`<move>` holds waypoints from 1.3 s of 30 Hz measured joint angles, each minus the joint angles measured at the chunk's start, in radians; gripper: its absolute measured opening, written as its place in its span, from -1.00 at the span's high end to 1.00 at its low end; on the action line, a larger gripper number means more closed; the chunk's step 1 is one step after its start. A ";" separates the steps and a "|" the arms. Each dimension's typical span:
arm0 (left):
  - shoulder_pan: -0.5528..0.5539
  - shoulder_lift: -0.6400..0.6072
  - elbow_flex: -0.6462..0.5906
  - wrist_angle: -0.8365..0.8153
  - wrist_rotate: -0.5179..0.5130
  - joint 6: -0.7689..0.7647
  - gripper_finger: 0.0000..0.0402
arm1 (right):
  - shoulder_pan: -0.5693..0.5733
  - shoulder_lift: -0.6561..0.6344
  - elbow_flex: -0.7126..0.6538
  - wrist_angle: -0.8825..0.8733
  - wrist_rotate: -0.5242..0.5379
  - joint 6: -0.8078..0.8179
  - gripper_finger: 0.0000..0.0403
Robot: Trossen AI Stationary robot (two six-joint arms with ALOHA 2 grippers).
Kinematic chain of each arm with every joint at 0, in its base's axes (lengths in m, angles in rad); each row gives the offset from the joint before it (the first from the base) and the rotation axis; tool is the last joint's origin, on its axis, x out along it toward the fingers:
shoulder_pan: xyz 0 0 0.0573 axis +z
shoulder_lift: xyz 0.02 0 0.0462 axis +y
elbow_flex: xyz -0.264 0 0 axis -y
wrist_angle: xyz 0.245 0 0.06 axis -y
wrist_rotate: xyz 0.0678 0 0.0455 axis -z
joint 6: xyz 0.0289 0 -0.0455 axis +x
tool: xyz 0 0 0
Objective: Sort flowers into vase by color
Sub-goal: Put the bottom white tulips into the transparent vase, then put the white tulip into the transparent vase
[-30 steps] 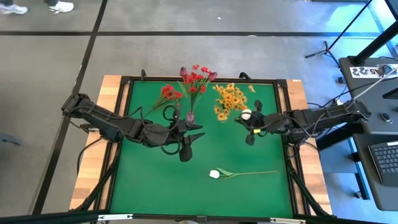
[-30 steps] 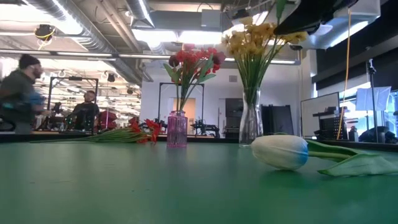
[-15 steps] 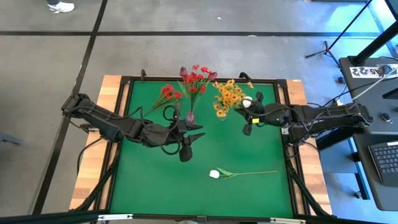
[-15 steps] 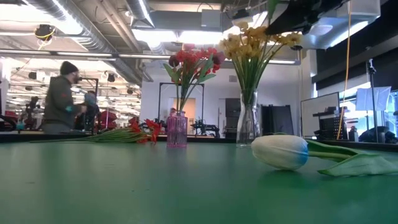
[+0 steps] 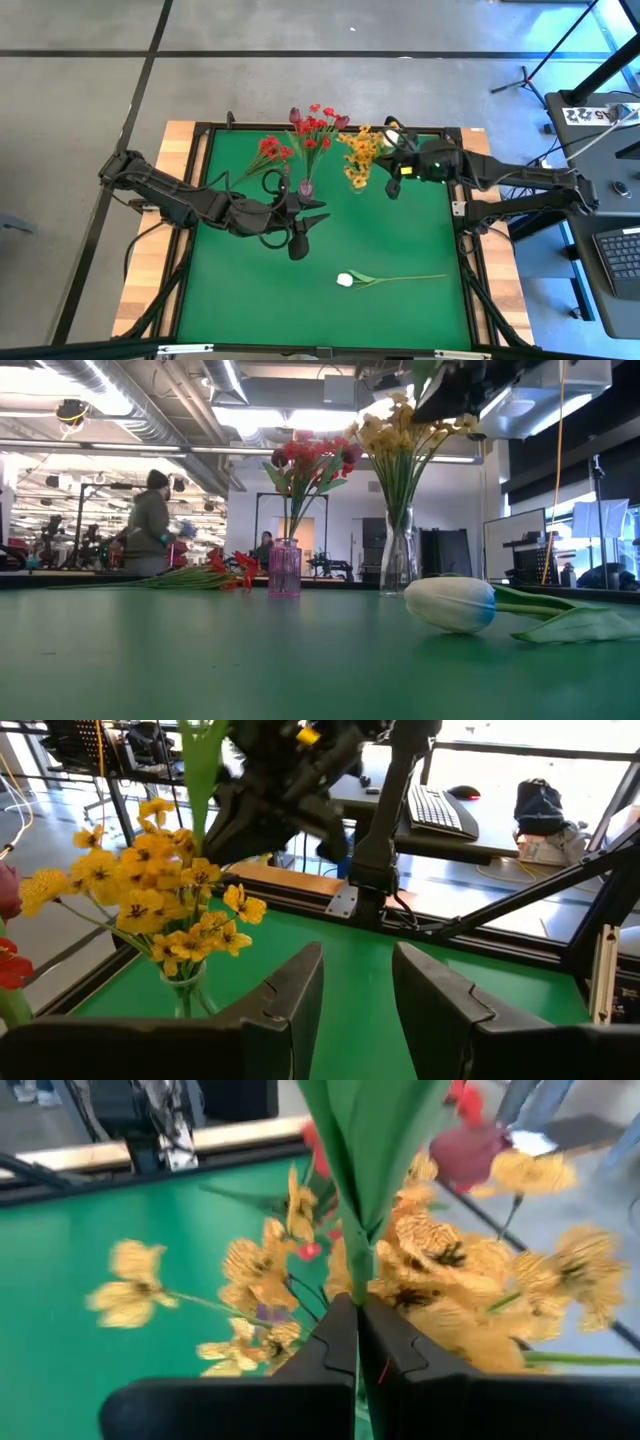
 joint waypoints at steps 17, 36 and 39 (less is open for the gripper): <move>0.000 0.000 0.000 -0.003 0.026 0.000 0.41 | -0.047 0.177 0.000 -0.079 -0.116 0.021 1.00; 0.000 0.000 0.000 -0.015 0.026 -0.004 0.41 | -0.047 -0.048 0.001 -0.168 -0.211 0.064 0.03; 0.000 0.000 0.000 -0.015 0.026 -0.004 0.41 | -0.047 -0.107 0.001 -0.214 -0.215 0.075 -0.02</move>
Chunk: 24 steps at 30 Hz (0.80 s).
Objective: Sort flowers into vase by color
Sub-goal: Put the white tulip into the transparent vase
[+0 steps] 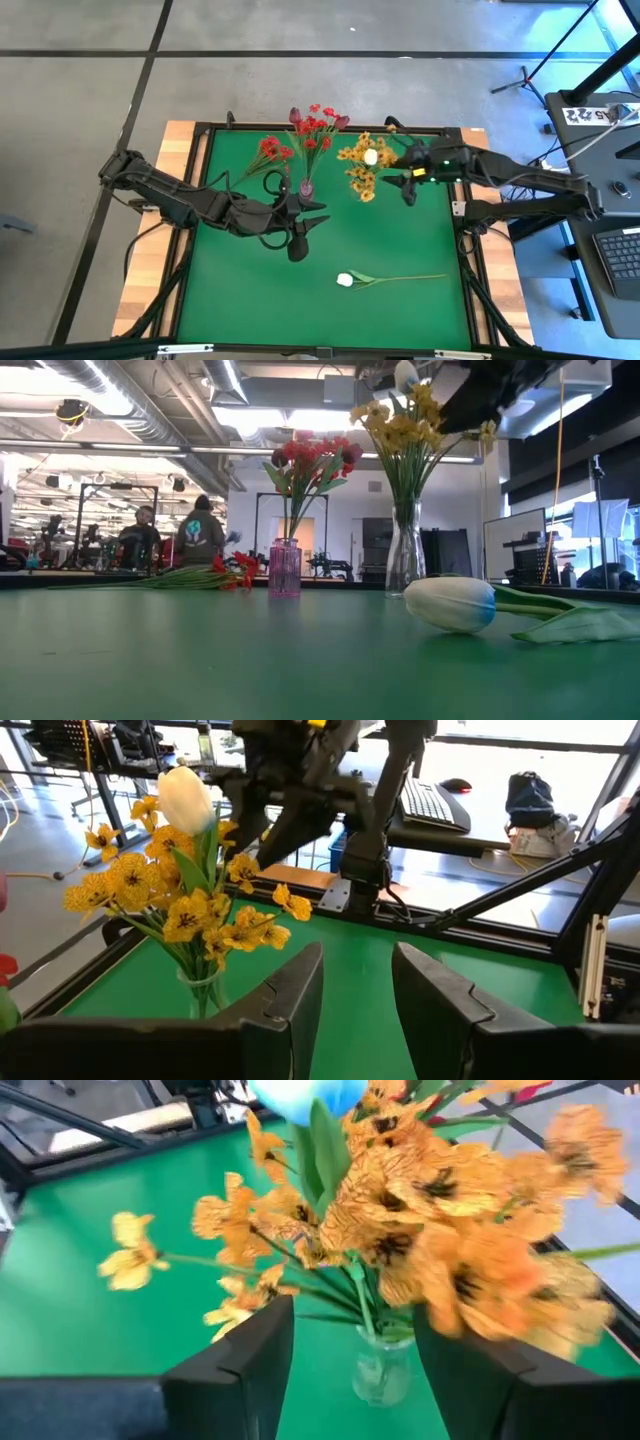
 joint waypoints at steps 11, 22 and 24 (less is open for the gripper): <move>0.001 0.000 0.000 -0.006 0.000 -0.002 0.41 | 0.002 -0.227 0.000 -0.050 -0.186 0.005 -0.04; 0.001 0.000 0.000 -0.016 0.000 -0.005 0.41 | 0.335 -0.201 0.000 0.053 -0.092 0.014 -0.04; 0.001 0.000 0.000 -0.030 0.000 -0.022 0.41 | 0.444 -0.159 0.000 0.058 -0.013 0.015 -0.04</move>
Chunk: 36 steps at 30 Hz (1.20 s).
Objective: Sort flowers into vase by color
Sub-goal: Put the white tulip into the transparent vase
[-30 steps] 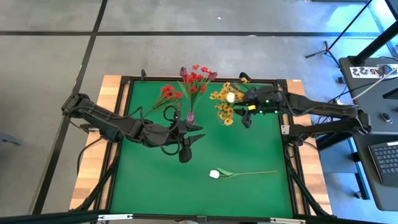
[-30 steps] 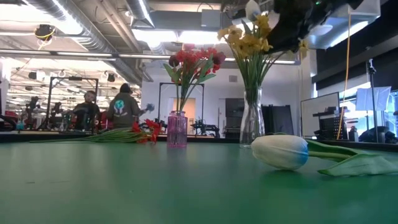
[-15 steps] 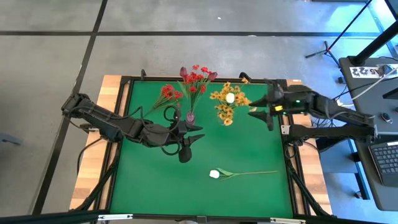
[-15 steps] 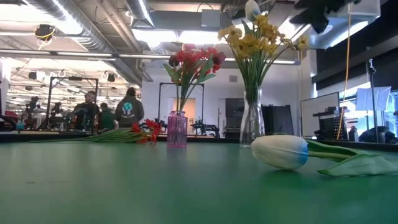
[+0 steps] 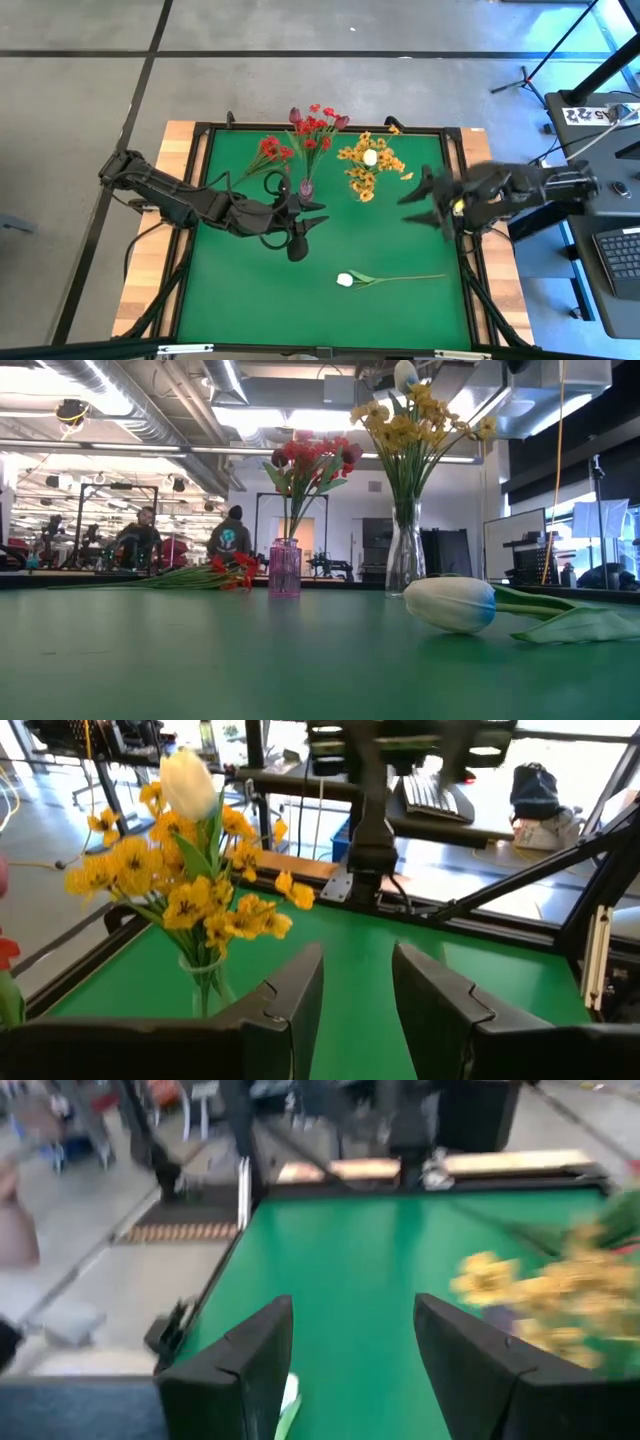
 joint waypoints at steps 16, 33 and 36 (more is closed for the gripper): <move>0.000 0.036 0.000 -0.039 0.000 -0.049 0.41 | 0.503 0.551 0.000 -0.027 0.364 0.300 -0.04; -0.023 0.155 0.002 -0.019 0.000 -0.137 0.41 | 0.512 0.909 -0.001 -0.008 0.306 0.461 -0.04; -0.023 0.167 0.002 -0.015 0.000 -0.150 0.41 | 0.512 0.933 -0.001 0.007 0.316 0.462 -0.04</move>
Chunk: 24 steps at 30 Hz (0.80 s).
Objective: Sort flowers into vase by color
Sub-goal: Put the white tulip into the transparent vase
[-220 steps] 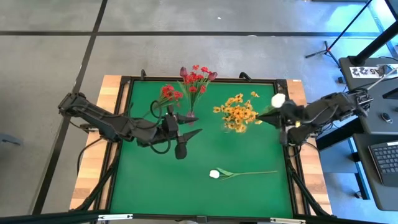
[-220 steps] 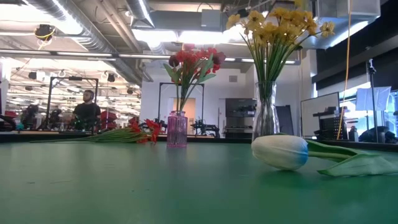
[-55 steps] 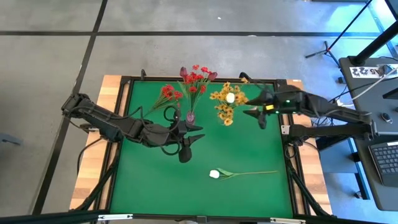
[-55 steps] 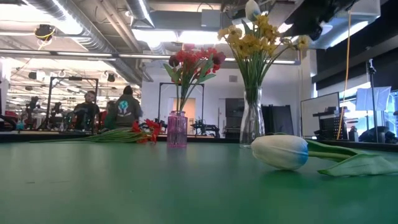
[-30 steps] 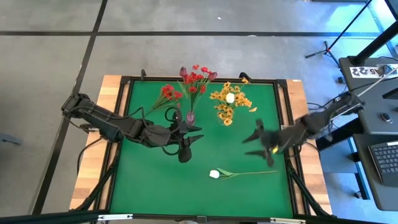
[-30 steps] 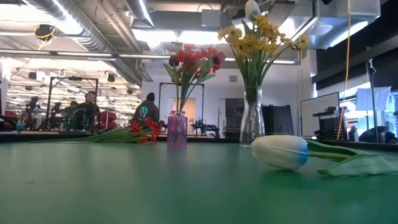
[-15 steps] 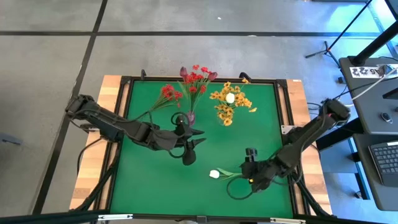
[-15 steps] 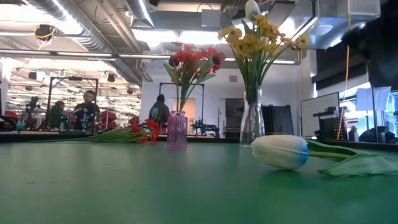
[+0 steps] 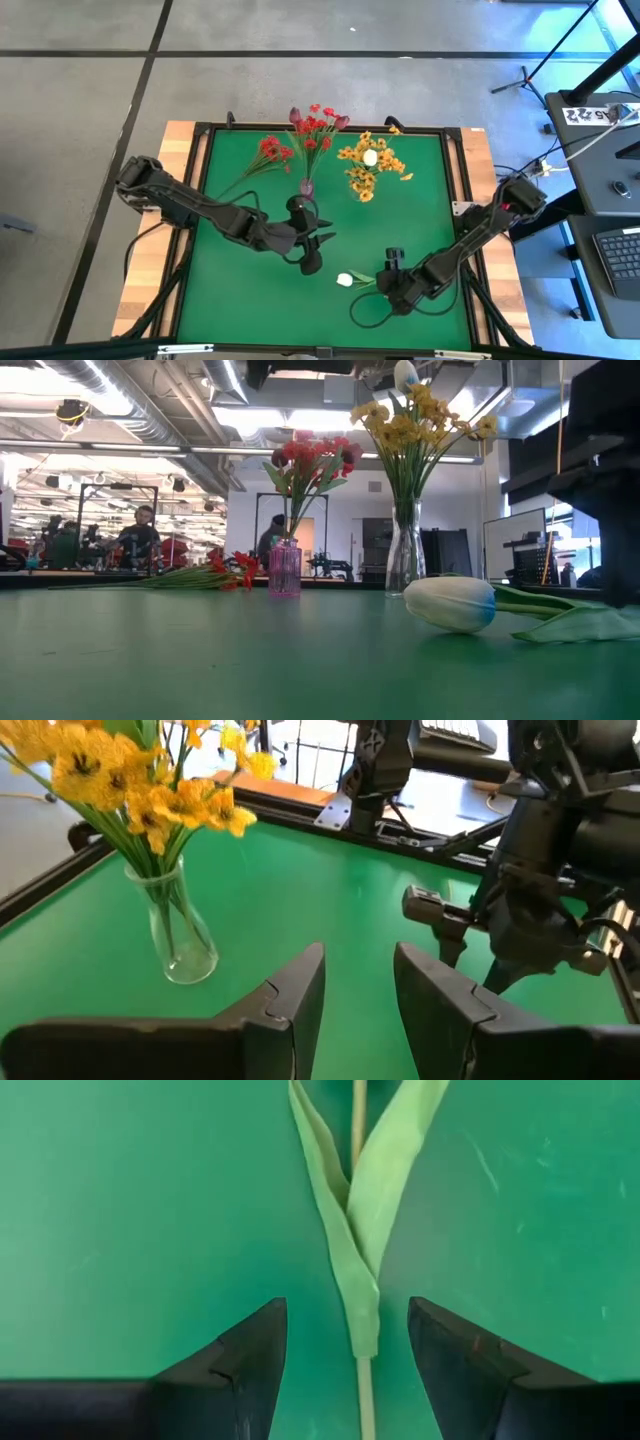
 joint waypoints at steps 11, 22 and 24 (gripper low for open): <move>-0.002 0.001 0.000 0.006 0.000 -0.013 0.41 | -0.008 0.061 0.004 0.016 0.028 0.040 -0.03; -0.002 0.001 0.000 0.007 0.000 -0.014 0.41 | -0.027 0.051 0.003 0.034 -0.080 -0.001 0.78; -0.003 0.001 0.000 0.007 0.000 -0.014 0.41 | -0.025 0.036 0.000 0.020 -0.026 -0.005 0.93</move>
